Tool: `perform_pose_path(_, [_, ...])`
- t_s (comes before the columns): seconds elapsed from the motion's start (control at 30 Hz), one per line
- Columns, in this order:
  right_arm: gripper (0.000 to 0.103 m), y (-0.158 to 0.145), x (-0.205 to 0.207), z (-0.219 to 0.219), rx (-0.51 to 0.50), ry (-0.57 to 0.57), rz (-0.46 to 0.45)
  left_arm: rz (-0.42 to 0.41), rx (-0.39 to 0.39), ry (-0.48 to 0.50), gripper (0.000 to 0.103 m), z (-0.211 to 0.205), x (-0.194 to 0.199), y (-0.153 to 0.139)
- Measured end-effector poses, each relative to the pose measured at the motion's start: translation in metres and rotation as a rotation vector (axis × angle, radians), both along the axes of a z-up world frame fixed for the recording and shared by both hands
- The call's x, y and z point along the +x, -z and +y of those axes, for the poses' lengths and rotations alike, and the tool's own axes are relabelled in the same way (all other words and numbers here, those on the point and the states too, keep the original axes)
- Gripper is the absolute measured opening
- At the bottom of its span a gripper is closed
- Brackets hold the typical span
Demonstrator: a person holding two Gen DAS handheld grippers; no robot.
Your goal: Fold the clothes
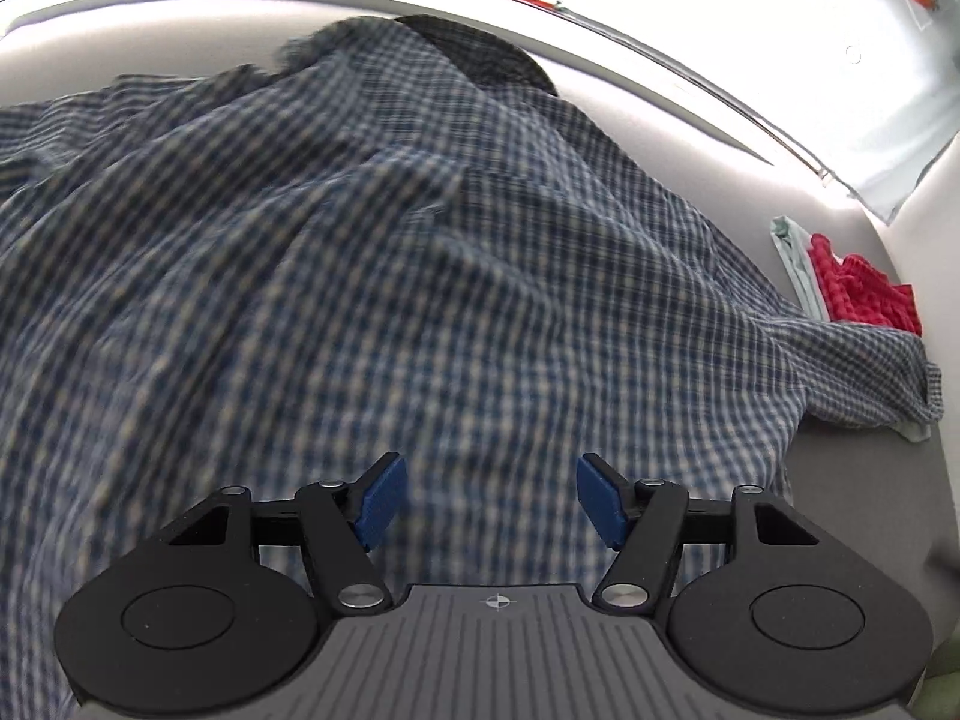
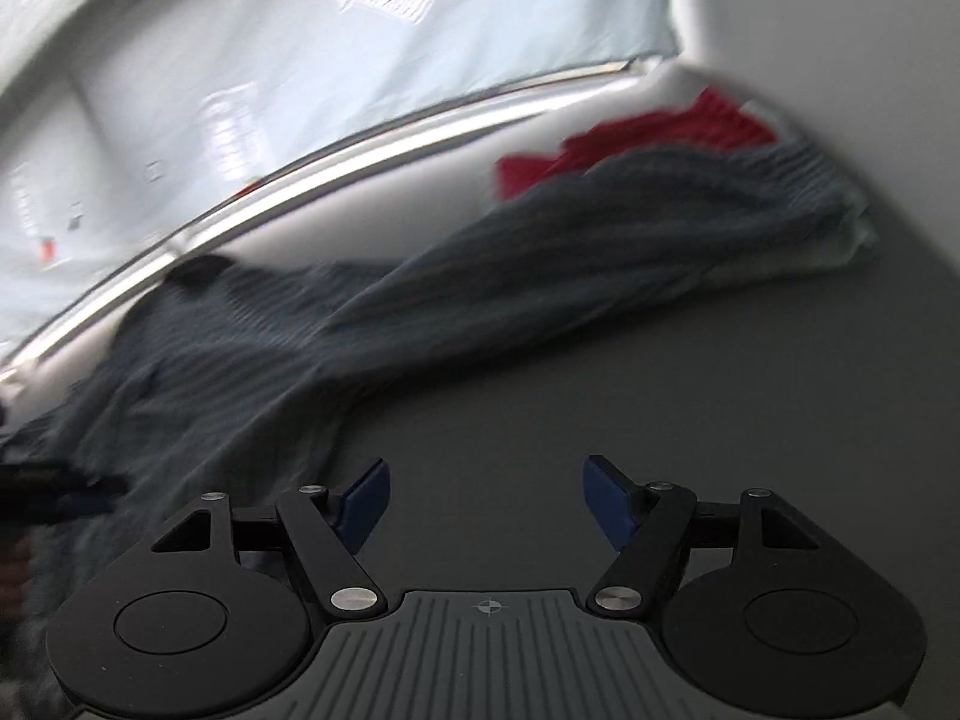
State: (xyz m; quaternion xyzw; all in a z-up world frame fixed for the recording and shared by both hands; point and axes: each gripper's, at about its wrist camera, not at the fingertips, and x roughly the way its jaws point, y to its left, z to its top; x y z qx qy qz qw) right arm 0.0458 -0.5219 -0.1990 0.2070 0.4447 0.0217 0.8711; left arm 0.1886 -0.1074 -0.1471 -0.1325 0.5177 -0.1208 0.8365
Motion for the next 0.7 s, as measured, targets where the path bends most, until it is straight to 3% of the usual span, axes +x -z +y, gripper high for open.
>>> perform_pose_path(0.07, [0.079, 0.009, -0.021, 0.026, 0.039, -0.054, 0.033, 0.004, -0.006, -0.006, 0.067, 0.011, -0.008, -0.001])
perform_pose_path(0.23, [0.079, 0.021, -0.058, 0.060, 0.157, -0.094, 0.086, 0.020, -0.017, -0.001, 0.067, 0.040, -0.032, -0.005])
perform_pose_path(0.27, [0.074, 0.024, -0.058, 0.065, 0.166, -0.099, 0.109, 0.027, -0.022, 0.000, 0.067, 0.048, -0.039, -0.006])
perform_pose_path(0.3, [0.066, 0.027, -0.057, 0.069, 0.173, -0.104, 0.133, 0.033, -0.025, -0.001, 0.067, 0.053, -0.042, -0.005])
perform_pose_path(0.37, [0.014, 0.029, -0.053, 0.078, 0.116, -0.115, 0.169, 0.045, -0.028, -0.007, 0.067, 0.063, -0.050, -0.004])
perform_pose_path(0.4, [0.010, 0.030, -0.051, 0.083, 0.085, -0.120, 0.186, 0.050, -0.029, -0.010, 0.067, 0.068, -0.054, -0.004])
perform_pose_path(0.47, [0.006, 0.020, -0.056, 0.084, 0.065, -0.099, 0.188, 0.050, -0.032, -0.017, 0.067, 0.077, -0.062, -0.004])
perform_pose_path(0.7, [0.005, -0.023, -0.082, 0.071, 0.038, 0.023, 0.186, 0.036, -0.046, -0.027, 0.067, 0.100, -0.078, -0.008])
